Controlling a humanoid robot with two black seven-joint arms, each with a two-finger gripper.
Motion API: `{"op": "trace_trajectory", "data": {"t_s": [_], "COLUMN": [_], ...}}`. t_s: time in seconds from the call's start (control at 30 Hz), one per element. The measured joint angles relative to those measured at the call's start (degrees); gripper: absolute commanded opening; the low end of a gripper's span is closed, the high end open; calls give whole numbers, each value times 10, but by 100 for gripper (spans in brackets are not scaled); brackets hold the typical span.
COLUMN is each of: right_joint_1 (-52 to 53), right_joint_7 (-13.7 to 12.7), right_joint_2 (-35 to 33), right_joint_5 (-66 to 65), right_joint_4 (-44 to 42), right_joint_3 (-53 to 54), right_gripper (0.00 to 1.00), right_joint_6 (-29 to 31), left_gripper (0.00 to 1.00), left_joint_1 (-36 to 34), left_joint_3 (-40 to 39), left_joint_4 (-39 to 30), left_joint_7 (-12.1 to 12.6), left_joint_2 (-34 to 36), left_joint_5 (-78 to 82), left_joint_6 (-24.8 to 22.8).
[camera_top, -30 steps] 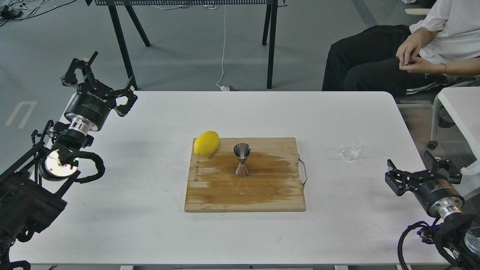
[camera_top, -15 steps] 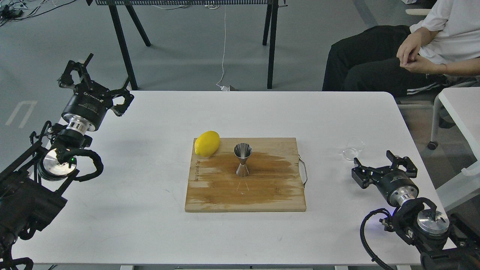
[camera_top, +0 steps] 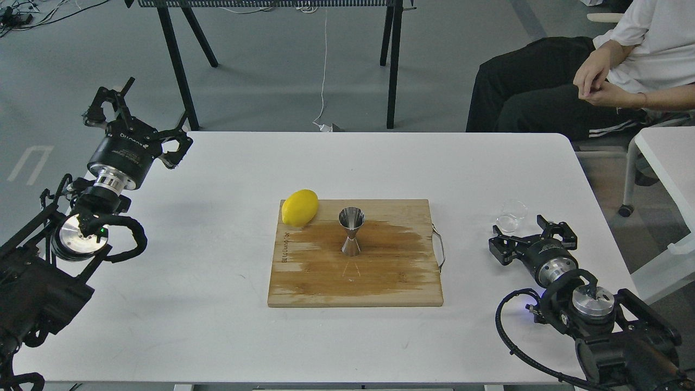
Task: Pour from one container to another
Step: 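Reach the right gripper to the small clear glass cup and grasp it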
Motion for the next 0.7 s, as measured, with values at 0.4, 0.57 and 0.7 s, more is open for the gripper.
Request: {"op": "trace_trajectory", "data": {"t_s": [0.4, 0.57, 0.7], "right_joint_1": [20, 27, 30], "right_joint_7": [-18, -19, -19], "right_joint_2": [6, 7, 8], "right_joint_5": [0, 0, 0], "right_joint_4": [-28, -28, -28], "right_joint_3": [0, 4, 8], "right_gripper": [87, 87, 85], "right_joint_6": [0, 1, 3], "left_gripper": [100, 100, 100], "left_joint_1": [-4, -16, -23], "left_joint_3": [5, 5, 5], "left_joint_4": [0, 0, -3], "left_joint_7": [2, 2, 2], "left_joint_2": [5, 18, 24], "left_joint_5": [3, 4, 4], "left_joint_6": [1, 4, 5]}}
